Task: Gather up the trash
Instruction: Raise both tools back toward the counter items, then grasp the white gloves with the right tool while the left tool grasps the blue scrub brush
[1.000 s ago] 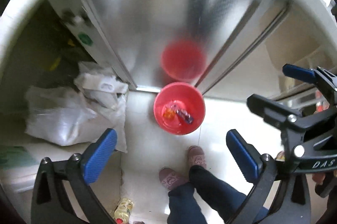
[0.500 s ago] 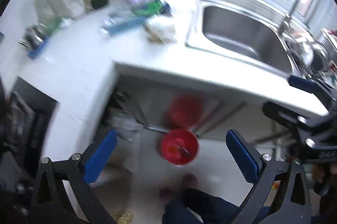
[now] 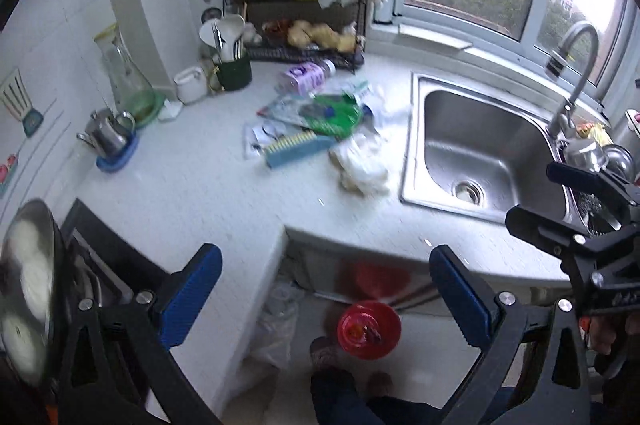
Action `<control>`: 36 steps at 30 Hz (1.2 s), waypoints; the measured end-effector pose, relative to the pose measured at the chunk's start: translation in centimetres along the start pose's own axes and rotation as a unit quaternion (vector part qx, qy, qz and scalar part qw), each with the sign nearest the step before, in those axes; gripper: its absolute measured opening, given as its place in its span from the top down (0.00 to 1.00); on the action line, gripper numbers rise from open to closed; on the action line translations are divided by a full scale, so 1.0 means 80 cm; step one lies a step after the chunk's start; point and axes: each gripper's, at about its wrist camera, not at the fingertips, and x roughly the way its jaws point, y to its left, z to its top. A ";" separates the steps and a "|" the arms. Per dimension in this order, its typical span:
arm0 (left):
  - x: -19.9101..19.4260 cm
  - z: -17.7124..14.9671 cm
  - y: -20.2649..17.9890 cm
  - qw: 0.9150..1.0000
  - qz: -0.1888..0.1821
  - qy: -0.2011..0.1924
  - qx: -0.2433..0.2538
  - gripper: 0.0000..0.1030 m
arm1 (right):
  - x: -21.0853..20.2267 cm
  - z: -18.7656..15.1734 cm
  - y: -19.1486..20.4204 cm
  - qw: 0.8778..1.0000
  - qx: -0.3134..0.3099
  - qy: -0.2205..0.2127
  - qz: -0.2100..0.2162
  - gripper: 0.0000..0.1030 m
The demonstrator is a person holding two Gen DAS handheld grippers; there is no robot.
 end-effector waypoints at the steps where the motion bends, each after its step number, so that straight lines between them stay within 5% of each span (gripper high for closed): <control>1: 0.007 0.009 0.007 1.000 0.001 0.001 0.003 0.00 | 0.011 0.007 -0.003 1.000 0.005 0.002 -0.005 0.01; 14: 0.166 0.105 0.082 0.994 -0.060 0.050 0.077 0.00 | 0.140 0.072 -0.015 0.994 0.025 0.081 -0.064 0.04; 22: 0.275 0.119 0.109 0.986 -0.092 0.117 0.073 0.00 | 0.209 0.076 -0.015 0.987 0.039 0.135 -0.072 0.05; 32: 0.339 0.132 0.107 0.975 -0.132 0.133 0.118 0.00 | 0.260 0.061 -0.021 0.979 0.039 0.176 -0.093 0.05; 36: 0.358 0.134 0.106 0.970 -0.148 0.141 0.130 0.12 | 0.276 0.059 -0.026 0.976 0.058 0.189 -0.090 0.13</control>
